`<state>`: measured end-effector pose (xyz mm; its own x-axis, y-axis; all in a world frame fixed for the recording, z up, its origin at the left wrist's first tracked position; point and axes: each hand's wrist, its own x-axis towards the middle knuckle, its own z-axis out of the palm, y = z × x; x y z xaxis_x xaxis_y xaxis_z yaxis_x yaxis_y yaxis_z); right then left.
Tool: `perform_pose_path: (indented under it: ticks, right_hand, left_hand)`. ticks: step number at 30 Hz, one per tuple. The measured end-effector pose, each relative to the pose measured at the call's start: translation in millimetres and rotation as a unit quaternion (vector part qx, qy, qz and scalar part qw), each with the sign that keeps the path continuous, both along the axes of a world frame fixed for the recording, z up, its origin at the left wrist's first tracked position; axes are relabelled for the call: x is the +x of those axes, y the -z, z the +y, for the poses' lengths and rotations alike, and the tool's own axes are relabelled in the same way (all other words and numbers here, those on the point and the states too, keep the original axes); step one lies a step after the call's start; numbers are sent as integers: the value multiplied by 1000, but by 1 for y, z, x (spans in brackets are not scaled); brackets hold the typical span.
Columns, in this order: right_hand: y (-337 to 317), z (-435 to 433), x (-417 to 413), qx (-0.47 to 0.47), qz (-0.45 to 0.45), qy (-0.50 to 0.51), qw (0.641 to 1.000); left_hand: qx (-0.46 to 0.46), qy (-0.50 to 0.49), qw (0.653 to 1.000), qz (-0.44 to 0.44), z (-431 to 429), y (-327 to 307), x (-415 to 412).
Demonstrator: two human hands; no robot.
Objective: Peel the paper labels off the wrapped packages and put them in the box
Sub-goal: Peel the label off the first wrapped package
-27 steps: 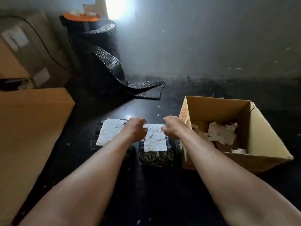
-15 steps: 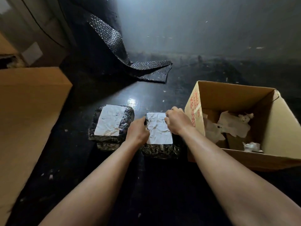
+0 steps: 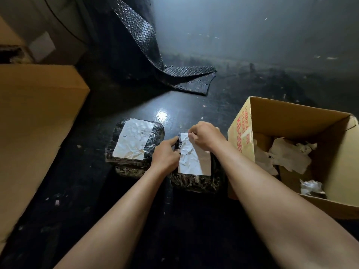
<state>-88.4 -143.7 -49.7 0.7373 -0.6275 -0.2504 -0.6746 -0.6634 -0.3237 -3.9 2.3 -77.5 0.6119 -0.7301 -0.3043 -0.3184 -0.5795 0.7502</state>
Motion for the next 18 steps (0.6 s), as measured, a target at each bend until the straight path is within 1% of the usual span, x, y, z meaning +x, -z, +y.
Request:
perform_pose_path:
  ticks: [3,9,15,18]
  right_hand:
    - [3,-4,7,29,-8,1,1000]
    - [1,-12,15,112,-18,43,993]
    - [4,-15,14,101,-37,28,994]
    - [7,-17,13,106,-44,26,993]
  left_hand:
    - [-10,8,1000,-3,-2,2,2]
    - [-24,-2,1000,15,-2,9,6]
    - [-22,5,999,46,-1,15,7]
    - [-20,8,996,83,4,20,8]
